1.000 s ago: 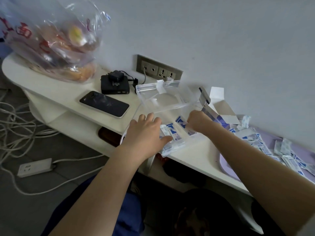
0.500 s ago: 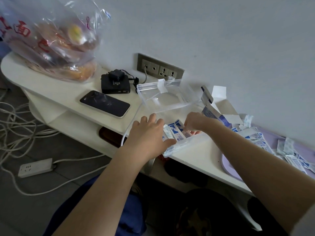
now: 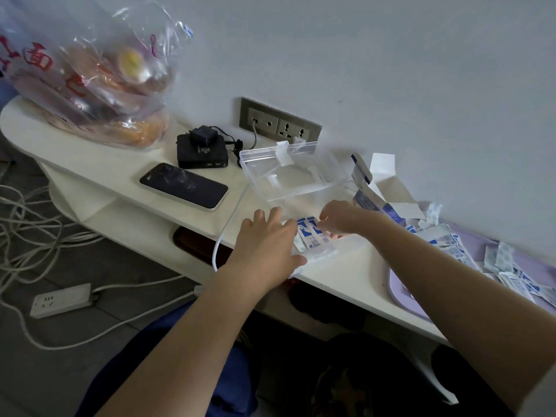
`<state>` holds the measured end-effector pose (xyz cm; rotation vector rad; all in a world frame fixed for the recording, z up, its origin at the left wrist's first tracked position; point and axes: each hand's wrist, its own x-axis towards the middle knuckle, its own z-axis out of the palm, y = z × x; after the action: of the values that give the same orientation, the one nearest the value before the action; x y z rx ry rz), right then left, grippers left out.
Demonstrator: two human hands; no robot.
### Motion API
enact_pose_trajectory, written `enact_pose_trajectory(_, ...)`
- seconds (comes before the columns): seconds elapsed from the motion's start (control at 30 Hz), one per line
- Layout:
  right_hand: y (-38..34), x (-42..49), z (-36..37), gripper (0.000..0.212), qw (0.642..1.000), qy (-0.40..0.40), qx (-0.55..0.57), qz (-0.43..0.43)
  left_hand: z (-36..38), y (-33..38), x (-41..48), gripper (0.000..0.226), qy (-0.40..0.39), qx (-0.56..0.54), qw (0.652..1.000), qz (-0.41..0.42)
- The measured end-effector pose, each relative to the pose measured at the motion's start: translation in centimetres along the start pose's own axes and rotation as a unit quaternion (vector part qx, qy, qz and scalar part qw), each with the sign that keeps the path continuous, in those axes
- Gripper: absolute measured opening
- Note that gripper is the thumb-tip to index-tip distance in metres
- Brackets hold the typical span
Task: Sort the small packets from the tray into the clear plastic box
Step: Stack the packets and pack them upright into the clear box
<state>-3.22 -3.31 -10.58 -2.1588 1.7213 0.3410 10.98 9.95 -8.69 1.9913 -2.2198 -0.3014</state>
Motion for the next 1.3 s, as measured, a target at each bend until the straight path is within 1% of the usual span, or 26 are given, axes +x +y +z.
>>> enact_pose_trajectory(0.13, -0.1, -0.4, -0.5, 0.038, 0.999, -0.015, 0.014, -0.028, -0.1, -0.6, 0.2, 0.045, 0.011, 0.010, 1.000, -0.016)
enact_pose_trajectory(0.2, 0.0, -0.6, -0.7, 0.037, 0.999, -0.002, 0.031, -0.038, -0.1, -0.6, 0.2, 0.044, 0.009, 0.014, 1.000, -0.021)
enact_pose_trajectory(0.33, 0.3, -1.7, -1.3, 0.031, 0.994, 0.068, 0.028, -0.079, 0.0, -0.4, 0.3, 0.044, 0.018, 0.026, 0.999, -0.025)
enact_pose_trajectory(0.43, 1.0, -3.3, -1.2, 0.028, 0.983, 0.132, 0.046, -0.123, 0.2, 0.0, 0.2, 0.040, 0.035, 0.044, 0.998, -0.031)
enact_pose_trajectory(0.53, 2.8, -5.5, -0.1, 0.023, 0.955, 0.216, 0.086, -0.184, 0.4, 0.9, 0.2, 0.036, 0.055, 0.074, 0.995, -0.041)
enact_pose_trajectory(0.63, 5.3, -7.5, 1.3, 0.021, 0.921, 0.286, 0.047, -0.260, 0.6, 2.2, 0.2, 0.036, 0.060, 0.109, 0.991, -0.046)
enact_pose_trajectory(0.73, 8.0, -9.3, 2.8, 0.023, 0.905, 0.323, 0.028, -0.275, 1.1, 4.4, 0.3, 0.036, 0.060, 0.121, 0.990, -0.026)
enact_pose_trajectory(0.8, 9.9, -10.2, 3.9, 0.024, 0.905, 0.329, 0.015, -0.269, 1.7, 6.1, 0.2, 0.033, 0.080, 0.119, 0.990, -0.001)
enact_pose_trajectory(0.87, 11.9, -10.7, 4.9, 0.025, 0.910, 0.316, -0.005, -0.267, 1.9, 7.6, 0.5, 0.040, 0.104, 0.120, 0.987, 0.030)
enact_pose_trajectory(0.9, 12.9, -11.0, 5.3, 0.025, 0.916, 0.305, -0.015, -0.261, 2.2, 8.3, 0.7, 0.044, 0.108, 0.118, 0.986, 0.047)
enact_pose_trajectory(0.97, 14.6, -11.5, 5.8, 0.025, 0.929, 0.291, -0.027, -0.226, 3.3, 9.5, 1.2, 0.044, 0.126, 0.105, 0.982, 0.091)
enact_pose_trajectory(1.07, 16.5, -12.1, 5.4, 0.027, 0.946, 0.290, 0.002, -0.146, 3.6, 12.2, 1.2, 0.034, 0.094, 0.093, 0.977, 0.165)
enact_pose_trajectory(1.1, 16.9, -12.1, 5.1, 0.027, 0.948, 0.294, 0.014, -0.121, 4.0, 12.9, 1.4, 0.029, 0.083, 0.091, 0.976, 0.179)
enact_pose_trajectory(1.17, 18.3, -12.4, 4.6, 0.033, 0.958, 0.280, 0.038, -0.048, 5.1, 14.5, 1.9, 0.027, 0.067, 0.095, 0.972, 0.204)
enact_pose_trajectory(1.23, 20.1, -12.8, 4.4, 0.048, 0.972, 0.229, 0.043, 0.044, 5.8, 16.1, 2.3, 0.027, 0.054, 0.097, 0.971, 0.213)
enact_pose_trajectory(1.3, 21.9, -13.2, 4.4, 0.077, 0.979, 0.157, 0.032, 0.124, 6.5, 17.0, 2.8, 0.029, 0.035, 0.084, 0.972, 0.216)
